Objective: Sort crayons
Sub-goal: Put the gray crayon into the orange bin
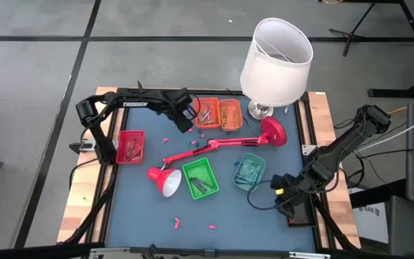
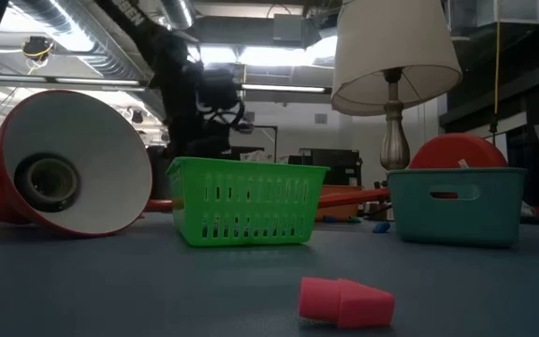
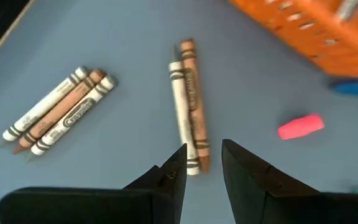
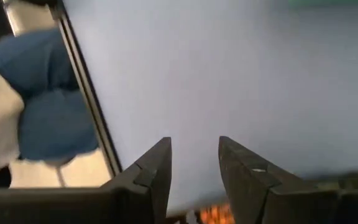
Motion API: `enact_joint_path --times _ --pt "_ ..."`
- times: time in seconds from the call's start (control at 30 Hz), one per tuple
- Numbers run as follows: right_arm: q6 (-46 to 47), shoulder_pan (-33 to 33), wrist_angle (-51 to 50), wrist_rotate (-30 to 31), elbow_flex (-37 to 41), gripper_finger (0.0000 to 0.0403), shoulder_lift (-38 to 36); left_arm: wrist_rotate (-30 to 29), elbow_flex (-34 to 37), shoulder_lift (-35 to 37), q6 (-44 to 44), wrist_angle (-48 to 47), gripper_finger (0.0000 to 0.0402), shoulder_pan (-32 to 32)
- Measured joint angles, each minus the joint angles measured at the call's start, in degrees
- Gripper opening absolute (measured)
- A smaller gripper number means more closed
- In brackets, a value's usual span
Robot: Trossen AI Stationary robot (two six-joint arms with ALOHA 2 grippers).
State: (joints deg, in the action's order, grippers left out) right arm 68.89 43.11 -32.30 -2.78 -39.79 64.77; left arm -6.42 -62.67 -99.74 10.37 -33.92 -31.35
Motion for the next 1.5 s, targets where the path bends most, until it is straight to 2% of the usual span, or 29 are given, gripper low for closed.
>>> enact_joint_path --times 0.13,0.33,0.7,1.27,1.5 --pt "-0.62 -0.02 1.54 6.00 0.00 0.0129 0.00 0.06 2.67 0.00 0.02 3.59 0.0085 -0.96" --pt "-0.67 -0.02 1.60 10.31 0.00 0.0129 0.00 0.12 6.17 0.00 0.02 7.38 0.0085 -1.38" --pt "-0.66 -0.02 1.62 10.69 0.00 0.0129 -0.02 -1.98 8.10 0.00 0.02 8.81 0.0085 -1.52" --pt "-0.64 0.00 1.82 11.31 0.00 0.0129 -0.02 -2.03 8.10 -0.04 0.02 7.54 0.0072 -4.74" --pt "-0.64 0.00 2.43 11.82 0.00 0.0129 -0.02 -1.93 7.79 -3.45 0.00 7.49 0.0072 -4.45"
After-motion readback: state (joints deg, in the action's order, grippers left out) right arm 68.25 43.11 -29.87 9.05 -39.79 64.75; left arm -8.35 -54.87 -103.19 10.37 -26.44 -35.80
